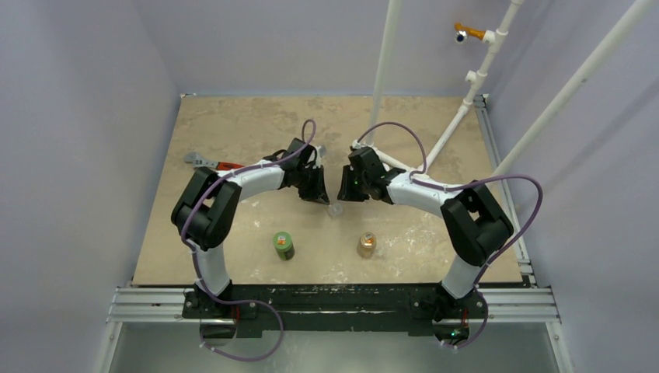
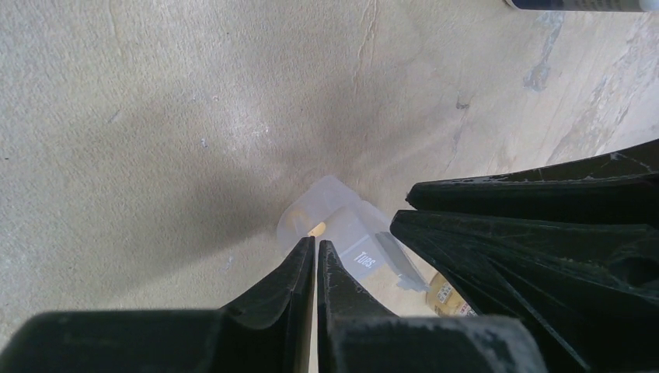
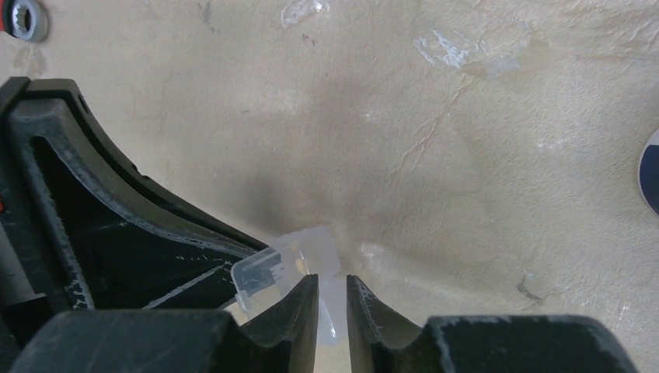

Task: Sort the pills into containers
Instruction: Close the pill container at the center of the board.

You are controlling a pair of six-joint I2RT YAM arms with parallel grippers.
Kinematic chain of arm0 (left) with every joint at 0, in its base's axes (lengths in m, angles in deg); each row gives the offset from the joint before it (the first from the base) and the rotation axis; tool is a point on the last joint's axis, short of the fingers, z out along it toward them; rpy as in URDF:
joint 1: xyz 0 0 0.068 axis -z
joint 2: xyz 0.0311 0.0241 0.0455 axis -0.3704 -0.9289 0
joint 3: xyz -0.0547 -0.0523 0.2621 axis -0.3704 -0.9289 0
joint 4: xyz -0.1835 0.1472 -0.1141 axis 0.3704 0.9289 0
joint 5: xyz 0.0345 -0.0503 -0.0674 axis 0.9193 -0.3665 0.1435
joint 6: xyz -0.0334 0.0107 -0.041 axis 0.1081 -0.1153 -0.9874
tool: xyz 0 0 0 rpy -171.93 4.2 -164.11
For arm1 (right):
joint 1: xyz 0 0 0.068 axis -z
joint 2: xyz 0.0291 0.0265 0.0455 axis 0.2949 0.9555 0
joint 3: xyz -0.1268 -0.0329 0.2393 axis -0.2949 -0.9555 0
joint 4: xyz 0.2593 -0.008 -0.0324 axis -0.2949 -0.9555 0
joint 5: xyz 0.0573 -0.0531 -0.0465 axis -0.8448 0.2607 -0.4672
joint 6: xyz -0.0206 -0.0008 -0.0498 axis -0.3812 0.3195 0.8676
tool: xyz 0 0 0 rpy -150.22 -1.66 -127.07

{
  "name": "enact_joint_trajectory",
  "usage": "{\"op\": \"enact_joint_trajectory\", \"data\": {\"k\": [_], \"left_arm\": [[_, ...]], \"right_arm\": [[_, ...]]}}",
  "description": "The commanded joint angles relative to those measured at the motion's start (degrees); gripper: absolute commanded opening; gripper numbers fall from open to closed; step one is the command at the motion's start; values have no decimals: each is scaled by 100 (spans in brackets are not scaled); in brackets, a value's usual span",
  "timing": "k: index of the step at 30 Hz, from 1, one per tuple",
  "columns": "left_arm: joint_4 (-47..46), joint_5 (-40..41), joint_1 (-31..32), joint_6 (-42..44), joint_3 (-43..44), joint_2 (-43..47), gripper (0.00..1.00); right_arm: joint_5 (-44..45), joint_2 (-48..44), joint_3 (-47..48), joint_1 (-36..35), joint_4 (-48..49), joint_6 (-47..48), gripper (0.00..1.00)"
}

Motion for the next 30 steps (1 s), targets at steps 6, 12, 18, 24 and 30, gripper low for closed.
{"op": "enact_joint_trajectory", "data": {"k": [6,12,18,24,30], "left_arm": [[84,-79,28,52,216,121,3],[200,5,24,93,214,330,3],[302,133,4,136,87,667,6],[487,286,-41,230,-91,891,6],[469,320,-42,207,-273,836,1]], "right_arm": [[55,-165,-122,133,1,-164,23],[134,-312,-157,257,-112,-170,23],[183,-490,-246,305,-55,-218,24],[38,-559,-200,306,23,-51,27],[115,-291,-169,310,-71,12,17]]}}
